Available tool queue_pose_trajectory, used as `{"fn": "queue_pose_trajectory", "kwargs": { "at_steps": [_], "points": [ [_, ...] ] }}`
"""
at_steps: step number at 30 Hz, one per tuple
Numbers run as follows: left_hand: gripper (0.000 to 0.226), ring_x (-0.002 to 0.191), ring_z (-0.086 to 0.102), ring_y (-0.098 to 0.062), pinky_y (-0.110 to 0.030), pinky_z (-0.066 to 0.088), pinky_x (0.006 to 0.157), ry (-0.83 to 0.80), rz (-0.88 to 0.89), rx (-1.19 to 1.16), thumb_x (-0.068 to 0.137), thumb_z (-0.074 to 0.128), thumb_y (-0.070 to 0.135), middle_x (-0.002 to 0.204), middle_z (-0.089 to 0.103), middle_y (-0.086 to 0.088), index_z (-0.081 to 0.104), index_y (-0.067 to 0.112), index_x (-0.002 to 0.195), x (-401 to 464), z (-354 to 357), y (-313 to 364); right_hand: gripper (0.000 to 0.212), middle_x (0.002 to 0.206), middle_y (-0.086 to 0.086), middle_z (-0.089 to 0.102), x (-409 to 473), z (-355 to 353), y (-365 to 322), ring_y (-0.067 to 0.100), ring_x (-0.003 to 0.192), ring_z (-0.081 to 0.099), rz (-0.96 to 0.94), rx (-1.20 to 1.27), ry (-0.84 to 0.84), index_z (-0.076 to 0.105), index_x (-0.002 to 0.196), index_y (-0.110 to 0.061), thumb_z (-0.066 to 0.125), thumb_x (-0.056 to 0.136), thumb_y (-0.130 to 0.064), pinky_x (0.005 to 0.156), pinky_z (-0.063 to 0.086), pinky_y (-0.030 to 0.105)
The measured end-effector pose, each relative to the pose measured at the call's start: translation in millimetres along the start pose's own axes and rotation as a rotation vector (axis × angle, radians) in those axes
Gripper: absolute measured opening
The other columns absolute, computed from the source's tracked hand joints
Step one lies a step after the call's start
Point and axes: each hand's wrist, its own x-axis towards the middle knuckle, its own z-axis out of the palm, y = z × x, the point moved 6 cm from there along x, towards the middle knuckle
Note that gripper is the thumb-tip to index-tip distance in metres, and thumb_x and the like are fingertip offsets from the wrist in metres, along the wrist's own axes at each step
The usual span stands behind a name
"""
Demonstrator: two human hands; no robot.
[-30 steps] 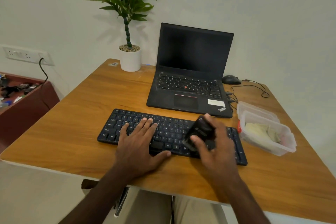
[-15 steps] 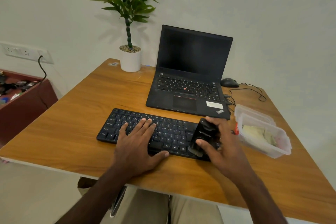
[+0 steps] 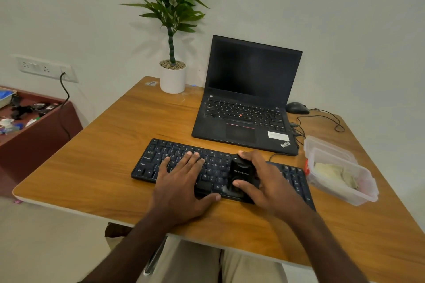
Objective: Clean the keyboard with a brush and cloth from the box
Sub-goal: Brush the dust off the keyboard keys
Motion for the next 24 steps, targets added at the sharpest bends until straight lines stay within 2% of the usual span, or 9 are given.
{"fn": "queue_pose_trajectory", "kwargs": {
  "at_steps": [3, 6, 11, 15, 19, 22, 24],
  "points": [
    [0.107, 0.15, 0.021, -0.012, -0.056, 0.01, 0.121, 0.011, 0.007, -0.009, 0.075, 0.022, 0.095, 0.16, 0.032, 0.003, 0.038, 0.022, 0.152, 0.1, -1.2, -0.2, 0.051, 0.127, -0.015, 0.053, -4.1, -23.9, 6.2, 0.003, 0.111, 0.058, 0.01, -0.025, -0.056, 0.035, 0.132, -0.046, 0.067, 0.094, -0.037, 0.084, 0.059, 0.028],
    [0.106, 0.149, 0.023, -0.013, -0.057, 0.012, 0.12, 0.009, 0.007, -0.013, 0.075, 0.025, 0.095, 0.16, 0.033, 0.002, 0.039, 0.021, 0.151, 0.4, 0.3, -0.8, 0.051, 0.122, -0.019, 0.055, -2.7, -37.2, 4.1, -0.001, 0.107, 0.06, -0.003, 0.037, -0.011, 0.039, 0.127, -0.044, 0.072, 0.092, -0.03, 0.082, 0.06, 0.027],
    [0.102, 0.147, 0.03, -0.014, -0.06, 0.019, 0.117, 0.016, 0.012, -0.007, 0.077, 0.032, 0.092, 0.156, 0.041, 0.0, 0.046, 0.019, 0.147, -0.5, 2.3, -0.1, 0.055, 0.123, -0.014, 0.056, 7.8, 4.0, -17.3, 0.002, 0.11, 0.061, -0.071, 0.102, 0.049, 0.038, 0.132, -0.041, 0.074, 0.091, -0.03, 0.084, 0.056, 0.02],
    [0.103, 0.15, 0.023, -0.013, -0.059, 0.015, 0.119, 0.005, 0.007, -0.002, 0.077, 0.03, 0.092, 0.159, 0.036, 0.002, 0.041, 0.021, 0.15, -0.2, 0.9, 0.2, 0.053, 0.12, -0.023, 0.055, 22.2, 12.1, -30.8, -0.002, 0.112, 0.06, -0.057, 0.276, 0.149, 0.041, 0.129, -0.04, 0.074, 0.091, -0.026, 0.085, 0.057, 0.02],
    [0.103, 0.15, 0.02, -0.012, -0.059, 0.012, 0.12, -0.007, 0.009, -0.004, 0.078, 0.028, 0.092, 0.16, 0.033, 0.003, 0.039, 0.021, 0.151, -0.5, 1.5, -0.4, 0.052, 0.123, -0.03, 0.05, 20.7, 17.4, -31.1, -0.004, 0.113, 0.056, -0.129, 0.138, 0.01, 0.042, 0.136, -0.034, 0.071, 0.093, -0.029, 0.087, 0.053, 0.016],
    [0.103, 0.151, 0.017, -0.011, -0.057, 0.009, 0.12, -0.001, 0.001, -0.008, 0.077, 0.028, 0.092, 0.162, 0.029, 0.004, 0.036, 0.023, 0.153, -0.7, -0.5, -0.7, 0.052, 0.128, -0.021, 0.052, 11.2, 3.4, -16.8, -0.001, 0.114, 0.056, -0.112, 0.072, -0.053, 0.039, 0.134, -0.044, 0.069, 0.094, -0.031, 0.086, 0.053, 0.016],
    [0.103, 0.151, 0.018, -0.011, -0.057, 0.009, 0.121, 0.003, 0.002, -0.013, 0.076, 0.028, 0.092, 0.162, 0.029, 0.004, 0.036, 0.023, 0.153, -0.4, -1.4, -0.4, 0.052, 0.129, -0.024, 0.05, 2.8, -12.7, -6.4, -0.004, 0.116, 0.052, -0.083, 0.005, -0.104, 0.038, 0.133, -0.05, 0.069, 0.094, -0.032, 0.088, 0.052, 0.016]
  ]
}}
